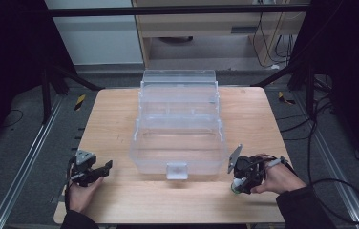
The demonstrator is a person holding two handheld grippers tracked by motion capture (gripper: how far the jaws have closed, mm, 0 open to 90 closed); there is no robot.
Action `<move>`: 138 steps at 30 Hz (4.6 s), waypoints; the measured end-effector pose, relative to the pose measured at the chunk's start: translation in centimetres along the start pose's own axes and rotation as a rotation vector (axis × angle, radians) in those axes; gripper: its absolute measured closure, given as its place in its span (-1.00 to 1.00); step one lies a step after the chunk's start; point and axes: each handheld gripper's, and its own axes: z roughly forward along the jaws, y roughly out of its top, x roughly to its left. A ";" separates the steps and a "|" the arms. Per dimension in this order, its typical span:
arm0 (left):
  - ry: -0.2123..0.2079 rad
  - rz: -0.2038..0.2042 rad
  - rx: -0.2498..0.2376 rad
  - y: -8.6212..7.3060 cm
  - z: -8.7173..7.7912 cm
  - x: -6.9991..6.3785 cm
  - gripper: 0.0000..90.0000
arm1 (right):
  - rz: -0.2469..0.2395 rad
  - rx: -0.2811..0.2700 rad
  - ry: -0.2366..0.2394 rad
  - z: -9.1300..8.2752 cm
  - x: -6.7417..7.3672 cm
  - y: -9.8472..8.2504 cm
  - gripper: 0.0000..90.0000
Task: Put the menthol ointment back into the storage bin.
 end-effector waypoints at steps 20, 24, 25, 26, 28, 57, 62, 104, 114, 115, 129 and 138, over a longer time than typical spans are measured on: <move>-0.006 0.011 0.009 0.0 0.1 -0.1 -0.33 | 0.062 -0.052 -0.018 -1.9 -0.9 0.7 0.12; -0.006 0.011 0.009 -0.1 0.2 -0.1 -0.33 | 0.065 -0.056 -0.020 -2.4 -1.0 0.9 0.12; -0.007 0.011 0.010 -0.1 0.2 -0.1 -0.33 | 0.061 -0.057 -0.021 -2.6 -1.0 1.0 0.12; -0.007 0.012 0.010 -0.1 0.2 -0.1 -0.33 | 0.065 -0.067 -0.028 -3.1 -1.1 1.2 0.12; -0.007 0.013 0.013 -0.1 0.2 -0.1 -0.33 | 0.068 -0.073 -0.030 -3.6 -1.2 1.4 0.12; -0.007 0.017 0.015 -0.1 0.2 -0.1 -0.33 | 0.067 -0.115 -0.027 -8.2 -3.2 4.1 0.12; -0.006 0.016 0.016 -0.1 0.2 -0.1 -0.33 | 0.074 -0.115 -0.025 -8.4 -3.6 4.7 0.12; -0.007 0.015 0.012 0.0 0.2 0.0 -0.33 | 0.061 -0.137 -0.040 -4.6 -6.9 8.0 0.12; -0.007 0.015 0.010 0.0 0.1 0.0 -0.33 | 0.071 -0.119 -0.030 -3.2 -7.3 7.7 0.12; -0.006 0.013 0.009 0.0 0.2 0.0 -0.33 | 0.069 -0.116 -0.030 -3.0 -7.3 7.6 0.12; -0.005 0.013 0.008 0.0 0.2 0.0 -0.33 | 0.069 -0.094 -0.015 -1.5 -7.4 7.3 0.12; -0.005 0.013 0.008 0.0 0.2 0.0 -0.33 | 0.070 -0.090 -0.008 -0.6 -7.5 6.9 0.12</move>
